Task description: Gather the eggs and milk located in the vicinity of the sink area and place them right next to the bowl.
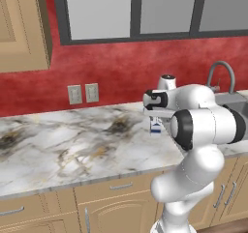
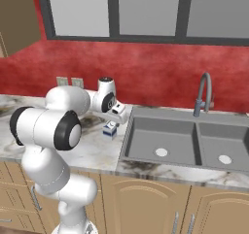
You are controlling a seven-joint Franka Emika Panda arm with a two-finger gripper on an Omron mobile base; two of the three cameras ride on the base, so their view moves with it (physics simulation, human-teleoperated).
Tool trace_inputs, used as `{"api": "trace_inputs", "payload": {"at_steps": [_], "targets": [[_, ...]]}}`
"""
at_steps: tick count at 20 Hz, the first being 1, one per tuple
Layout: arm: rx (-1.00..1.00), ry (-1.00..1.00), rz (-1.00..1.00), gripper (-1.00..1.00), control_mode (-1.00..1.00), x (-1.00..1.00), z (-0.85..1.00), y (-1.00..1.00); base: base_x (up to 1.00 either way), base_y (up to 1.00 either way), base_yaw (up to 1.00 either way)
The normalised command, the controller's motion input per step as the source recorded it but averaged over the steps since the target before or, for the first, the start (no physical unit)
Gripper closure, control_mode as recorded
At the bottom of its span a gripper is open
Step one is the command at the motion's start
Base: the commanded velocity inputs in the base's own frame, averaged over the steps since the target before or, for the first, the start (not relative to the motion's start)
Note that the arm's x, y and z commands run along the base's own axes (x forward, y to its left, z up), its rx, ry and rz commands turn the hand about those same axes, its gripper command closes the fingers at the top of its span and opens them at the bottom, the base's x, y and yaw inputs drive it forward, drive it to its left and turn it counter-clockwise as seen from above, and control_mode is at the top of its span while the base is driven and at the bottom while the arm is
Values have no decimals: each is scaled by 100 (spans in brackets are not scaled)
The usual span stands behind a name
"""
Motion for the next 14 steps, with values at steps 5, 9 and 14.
{"api": "trace_inputs", "payload": {"at_steps": [5, 9, 14], "targets": [[0, 0, 1, -100, -100, 0, -16, 0, 0, 0, 0], [0, 0, 1, -100, -100, 6, -12, 0, 0, 0, 0], [0, 0, 0, -100, -100, 8, -2, 0, 0, 0, 0]]}}
